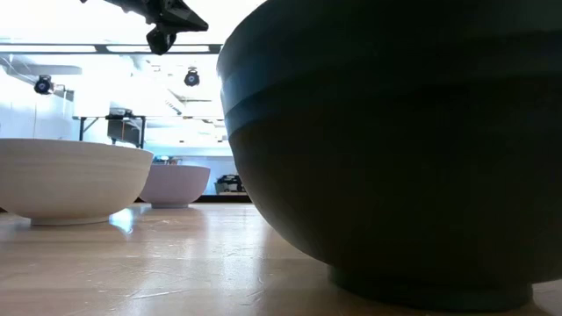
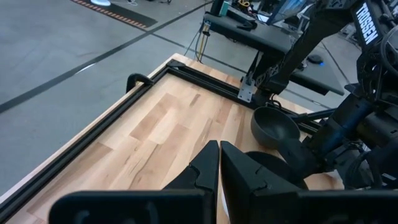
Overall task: Nest bowls inside each other
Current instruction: Stack the black bowl on the pink bowl
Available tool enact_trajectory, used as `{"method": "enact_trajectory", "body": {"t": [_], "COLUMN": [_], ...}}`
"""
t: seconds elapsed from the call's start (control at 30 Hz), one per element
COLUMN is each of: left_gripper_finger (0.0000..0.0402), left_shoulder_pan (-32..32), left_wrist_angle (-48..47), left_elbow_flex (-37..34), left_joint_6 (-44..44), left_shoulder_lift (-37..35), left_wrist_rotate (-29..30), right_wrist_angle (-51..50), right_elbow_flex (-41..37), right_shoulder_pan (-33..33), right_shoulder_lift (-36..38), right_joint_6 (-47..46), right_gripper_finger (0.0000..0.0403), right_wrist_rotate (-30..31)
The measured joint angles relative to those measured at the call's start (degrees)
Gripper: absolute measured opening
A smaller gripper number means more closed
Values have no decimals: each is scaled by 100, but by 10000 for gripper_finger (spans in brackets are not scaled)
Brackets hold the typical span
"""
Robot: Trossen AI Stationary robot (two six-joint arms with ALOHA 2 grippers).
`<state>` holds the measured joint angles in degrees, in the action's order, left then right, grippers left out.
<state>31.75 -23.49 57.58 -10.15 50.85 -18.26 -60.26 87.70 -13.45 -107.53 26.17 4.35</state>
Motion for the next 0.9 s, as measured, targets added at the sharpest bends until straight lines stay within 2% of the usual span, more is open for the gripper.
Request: {"method": "enact_trajectory", "body": {"t": [0.37,0.73,0.9], "left_gripper_finger": [0,0,0], "left_shoulder_pan": [0,0,-5], "left_wrist_angle": [-171,-786,-803], "left_elbow_flex": [0,0,0], "left_joint_6": [4,8,10], "left_shoulder_lift": [-2,-75,-204], "left_wrist_rotate": [0,2,2], "right_wrist_angle": [80,39,56], "right_elbow_flex": [-20,73,412], "right_shoulder_pan": [109,225,225], "right_shoulder_lift": [2,12,113], "right_joint_6": [-64,-212,-210], "right_gripper_finger": [16,102,114], "right_wrist_rotate": [-29,-283,-283]}}
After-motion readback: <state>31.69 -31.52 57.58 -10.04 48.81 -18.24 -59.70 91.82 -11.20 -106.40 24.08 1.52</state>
